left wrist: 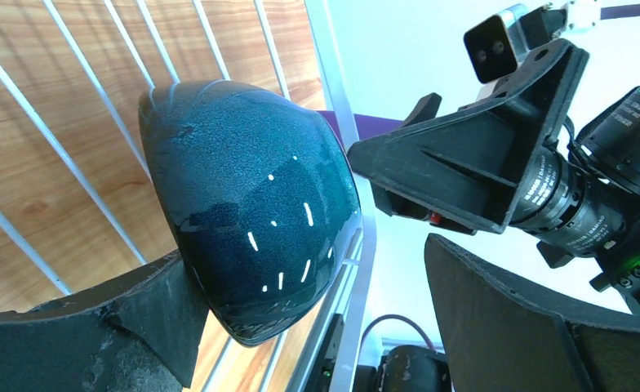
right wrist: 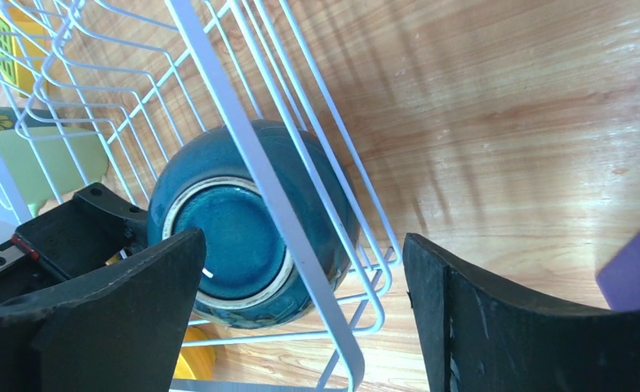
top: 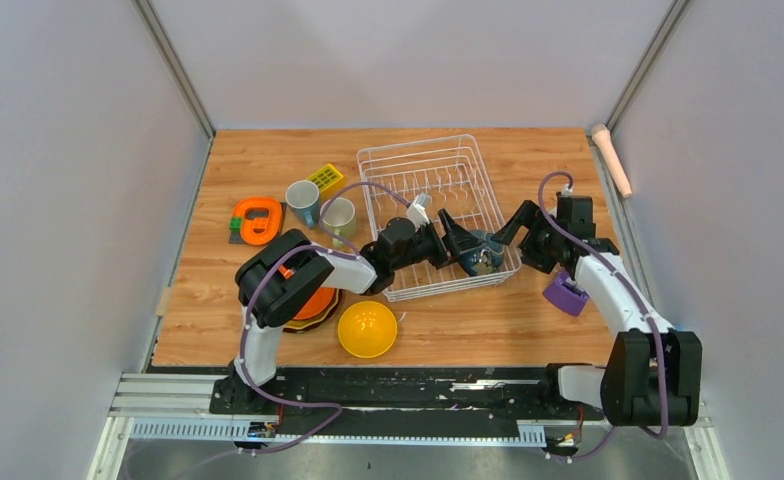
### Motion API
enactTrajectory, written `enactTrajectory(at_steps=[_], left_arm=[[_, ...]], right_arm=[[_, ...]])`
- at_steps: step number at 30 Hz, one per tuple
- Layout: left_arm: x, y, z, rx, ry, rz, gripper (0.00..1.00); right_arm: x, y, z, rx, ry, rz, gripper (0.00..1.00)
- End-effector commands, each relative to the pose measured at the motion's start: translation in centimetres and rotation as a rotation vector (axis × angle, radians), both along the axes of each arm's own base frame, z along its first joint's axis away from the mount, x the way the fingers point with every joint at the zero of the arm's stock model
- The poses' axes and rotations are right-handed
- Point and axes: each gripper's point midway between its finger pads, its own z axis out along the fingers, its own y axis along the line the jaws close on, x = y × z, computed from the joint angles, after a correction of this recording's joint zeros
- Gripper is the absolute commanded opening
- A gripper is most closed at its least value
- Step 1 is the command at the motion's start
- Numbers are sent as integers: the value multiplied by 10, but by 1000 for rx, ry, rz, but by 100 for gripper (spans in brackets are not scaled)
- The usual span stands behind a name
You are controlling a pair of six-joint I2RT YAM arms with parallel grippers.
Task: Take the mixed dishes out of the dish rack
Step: Pick up the bowl from the dish rack.
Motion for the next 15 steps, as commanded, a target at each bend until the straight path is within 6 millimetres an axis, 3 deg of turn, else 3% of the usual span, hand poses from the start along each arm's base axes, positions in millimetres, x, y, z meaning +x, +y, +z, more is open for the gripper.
enactTrajectory(at_steps=[1, 4, 15], left_arm=[[-4, -14, 38, -123, -69, -38, 100], [-3, -15, 40, -137, -74, -31, 96], [-4, -24, 51, -234, -77, -48, 61]], right_arm=[[12, -11, 38, -32, -115, -74, 94], [10, -15, 47, -45, -150, -96, 95], [-10, -29, 70, -78, -255, -178, 96]])
